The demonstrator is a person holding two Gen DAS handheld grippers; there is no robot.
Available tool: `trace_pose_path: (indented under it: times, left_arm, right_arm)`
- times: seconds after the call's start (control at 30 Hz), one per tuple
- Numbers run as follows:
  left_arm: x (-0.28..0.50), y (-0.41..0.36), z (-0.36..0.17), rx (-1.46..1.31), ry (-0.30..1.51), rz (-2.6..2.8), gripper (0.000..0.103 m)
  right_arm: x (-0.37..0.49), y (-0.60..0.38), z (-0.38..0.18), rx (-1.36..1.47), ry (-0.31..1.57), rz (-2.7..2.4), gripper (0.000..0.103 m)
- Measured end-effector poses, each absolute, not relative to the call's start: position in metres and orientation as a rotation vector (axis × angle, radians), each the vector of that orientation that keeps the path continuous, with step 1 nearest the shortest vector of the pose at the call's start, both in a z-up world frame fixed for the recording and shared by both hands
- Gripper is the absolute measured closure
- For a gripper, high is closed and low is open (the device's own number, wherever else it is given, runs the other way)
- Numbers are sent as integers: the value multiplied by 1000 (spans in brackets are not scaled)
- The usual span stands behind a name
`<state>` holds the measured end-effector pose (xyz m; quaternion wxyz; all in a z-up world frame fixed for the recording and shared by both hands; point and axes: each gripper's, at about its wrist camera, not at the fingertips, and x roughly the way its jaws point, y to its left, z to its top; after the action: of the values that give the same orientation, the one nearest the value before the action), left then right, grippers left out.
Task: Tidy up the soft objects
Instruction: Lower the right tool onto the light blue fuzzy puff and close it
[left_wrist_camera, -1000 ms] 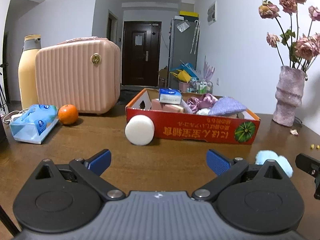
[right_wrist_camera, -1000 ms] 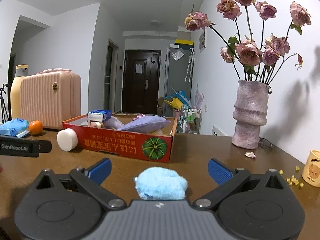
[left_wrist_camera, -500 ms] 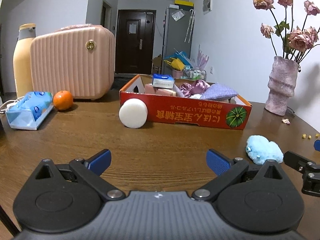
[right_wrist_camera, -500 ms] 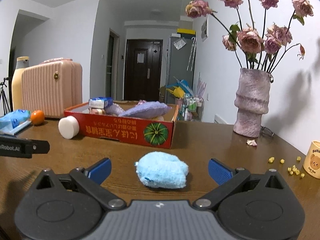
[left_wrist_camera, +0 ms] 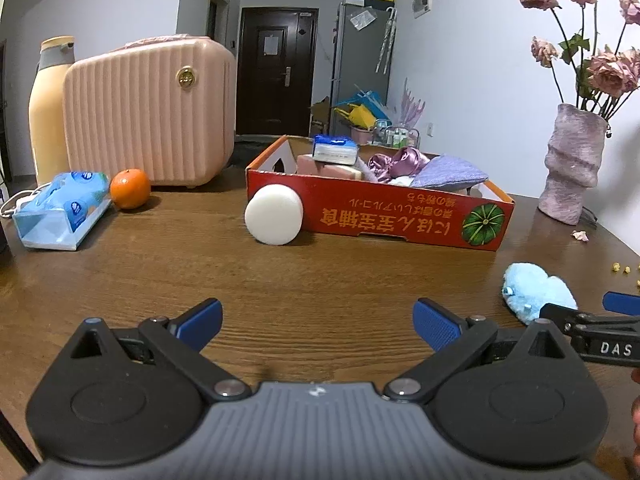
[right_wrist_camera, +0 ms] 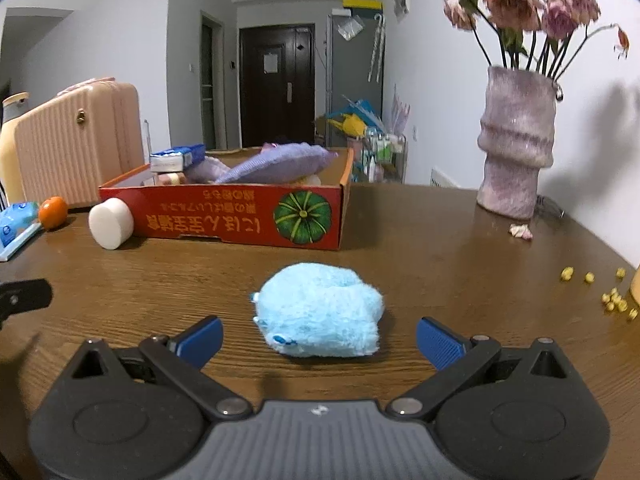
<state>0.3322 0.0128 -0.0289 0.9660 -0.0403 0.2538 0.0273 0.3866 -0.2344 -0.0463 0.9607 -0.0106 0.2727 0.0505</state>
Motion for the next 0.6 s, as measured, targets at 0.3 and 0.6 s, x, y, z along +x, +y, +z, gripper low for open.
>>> trace_pose_path:
  times: [0.3,0.6]
  left_arm:
    - [342,23,-31,-115,543,88,0]
    - [361,35,-33,-121,556,105,0]
  right_arm:
    - [407,-233,-53,-23,594,102,0]
    - [424,-226,-56,-48,614,116,0]
